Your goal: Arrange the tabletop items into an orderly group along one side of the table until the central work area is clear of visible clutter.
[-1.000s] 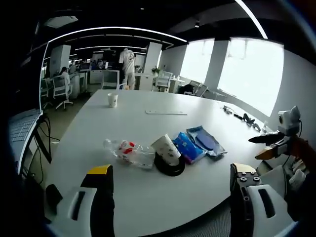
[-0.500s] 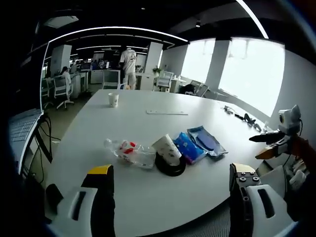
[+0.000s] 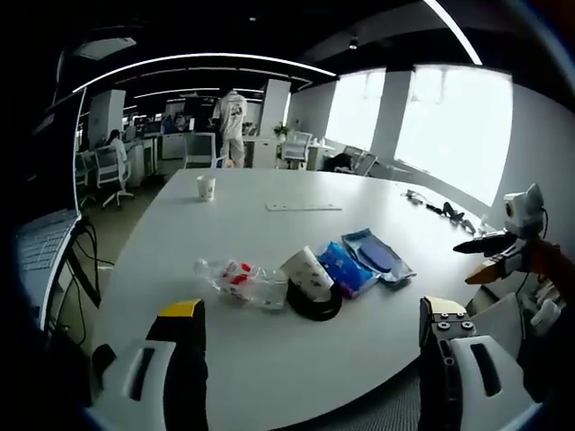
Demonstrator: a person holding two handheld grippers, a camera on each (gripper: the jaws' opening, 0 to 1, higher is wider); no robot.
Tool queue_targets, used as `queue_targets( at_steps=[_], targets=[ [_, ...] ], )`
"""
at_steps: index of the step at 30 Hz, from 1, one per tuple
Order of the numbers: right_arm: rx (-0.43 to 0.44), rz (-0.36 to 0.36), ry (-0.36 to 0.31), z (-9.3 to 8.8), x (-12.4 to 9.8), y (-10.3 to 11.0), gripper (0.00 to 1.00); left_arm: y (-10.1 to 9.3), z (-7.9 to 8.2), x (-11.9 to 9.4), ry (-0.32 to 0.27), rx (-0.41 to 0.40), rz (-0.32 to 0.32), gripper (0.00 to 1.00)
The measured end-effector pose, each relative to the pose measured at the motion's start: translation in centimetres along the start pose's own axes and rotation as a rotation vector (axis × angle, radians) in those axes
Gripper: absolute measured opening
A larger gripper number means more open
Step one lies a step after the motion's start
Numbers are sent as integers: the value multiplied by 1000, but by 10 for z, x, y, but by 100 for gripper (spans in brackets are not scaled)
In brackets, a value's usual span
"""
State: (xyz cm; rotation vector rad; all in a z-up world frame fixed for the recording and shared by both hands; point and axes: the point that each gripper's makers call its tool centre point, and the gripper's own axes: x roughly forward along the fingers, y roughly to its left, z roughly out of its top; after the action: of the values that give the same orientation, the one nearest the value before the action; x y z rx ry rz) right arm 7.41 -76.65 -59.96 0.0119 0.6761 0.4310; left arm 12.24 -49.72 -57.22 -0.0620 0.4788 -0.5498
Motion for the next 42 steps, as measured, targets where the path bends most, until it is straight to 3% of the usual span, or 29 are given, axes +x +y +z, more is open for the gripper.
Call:
queue_targets(
  at_steps=[13, 17, 42],
  targets=[
    [-25, 45, 20, 6, 2, 5, 90, 9, 12, -2, -6, 53, -7, 100],
    [-48, 55, 30, 8, 5, 8, 90, 15, 12, -1, 0, 35, 12, 100],
    [-122, 146, 49, 30, 28, 31, 88, 18, 18, 6, 1, 95, -41, 100]
  ],
)
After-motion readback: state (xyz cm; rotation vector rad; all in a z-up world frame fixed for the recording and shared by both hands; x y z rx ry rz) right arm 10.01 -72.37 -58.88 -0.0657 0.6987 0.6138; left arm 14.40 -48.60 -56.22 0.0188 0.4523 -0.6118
